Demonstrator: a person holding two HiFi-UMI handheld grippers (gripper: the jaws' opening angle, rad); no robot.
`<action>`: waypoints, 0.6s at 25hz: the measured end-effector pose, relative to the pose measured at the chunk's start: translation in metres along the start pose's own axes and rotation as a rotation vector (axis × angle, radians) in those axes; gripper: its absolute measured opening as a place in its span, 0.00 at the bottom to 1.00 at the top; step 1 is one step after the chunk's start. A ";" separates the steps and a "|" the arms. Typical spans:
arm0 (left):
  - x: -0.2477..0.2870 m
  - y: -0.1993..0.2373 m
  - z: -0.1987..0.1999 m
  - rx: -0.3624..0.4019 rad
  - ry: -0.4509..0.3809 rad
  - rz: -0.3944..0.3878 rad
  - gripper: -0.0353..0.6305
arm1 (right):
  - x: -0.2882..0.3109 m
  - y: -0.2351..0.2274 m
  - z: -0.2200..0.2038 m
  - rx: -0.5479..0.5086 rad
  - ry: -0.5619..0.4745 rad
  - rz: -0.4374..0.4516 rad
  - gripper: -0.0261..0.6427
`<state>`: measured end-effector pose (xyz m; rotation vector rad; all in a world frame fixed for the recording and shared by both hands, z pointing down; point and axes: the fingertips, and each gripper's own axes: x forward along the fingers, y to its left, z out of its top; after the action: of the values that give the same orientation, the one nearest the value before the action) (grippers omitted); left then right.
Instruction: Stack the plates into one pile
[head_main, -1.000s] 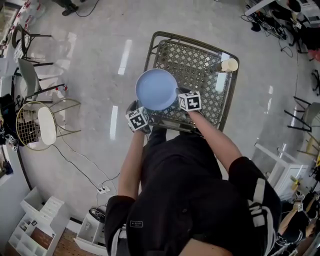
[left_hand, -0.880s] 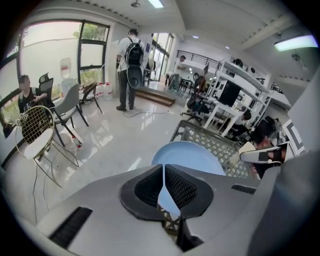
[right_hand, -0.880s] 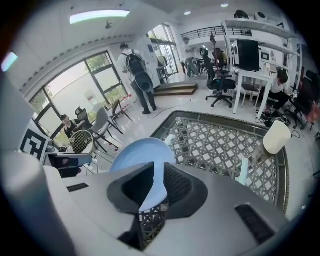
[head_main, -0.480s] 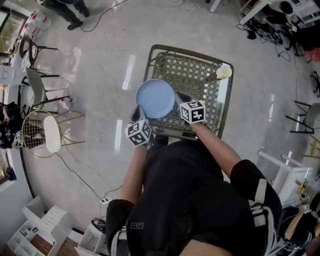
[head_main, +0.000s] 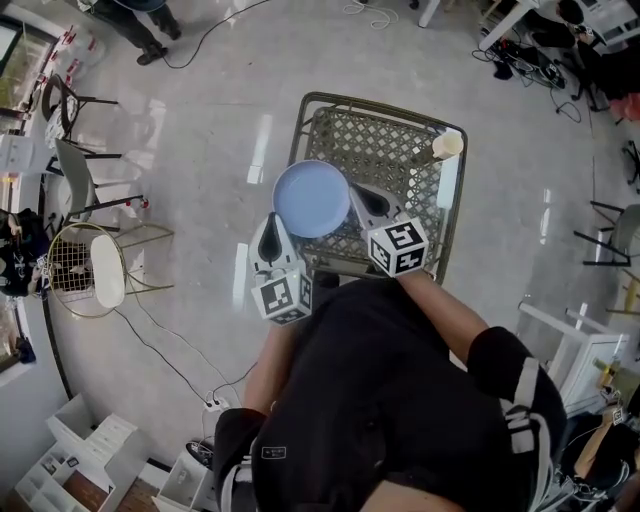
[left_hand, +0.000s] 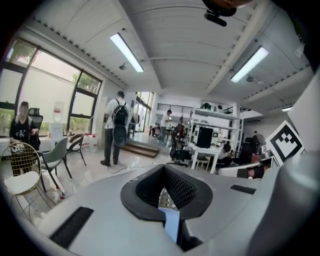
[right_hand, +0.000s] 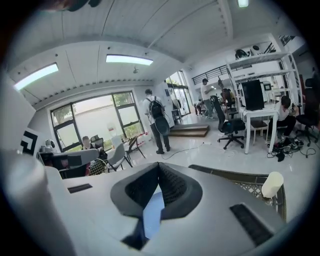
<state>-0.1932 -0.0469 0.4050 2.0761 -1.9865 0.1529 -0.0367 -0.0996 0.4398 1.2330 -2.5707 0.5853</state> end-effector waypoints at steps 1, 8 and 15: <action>-0.005 -0.003 0.004 0.002 -0.012 -0.002 0.08 | -0.006 0.005 0.006 0.005 -0.020 0.009 0.06; -0.016 -0.015 0.010 0.029 -0.044 -0.028 0.08 | -0.038 0.033 0.026 0.022 -0.102 0.065 0.06; -0.015 -0.011 0.014 0.026 -0.054 -0.024 0.08 | -0.033 0.036 0.024 0.027 -0.085 0.055 0.05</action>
<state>-0.1846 -0.0355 0.3866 2.1410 -1.9999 0.1191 -0.0451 -0.0669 0.3969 1.2246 -2.6831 0.5929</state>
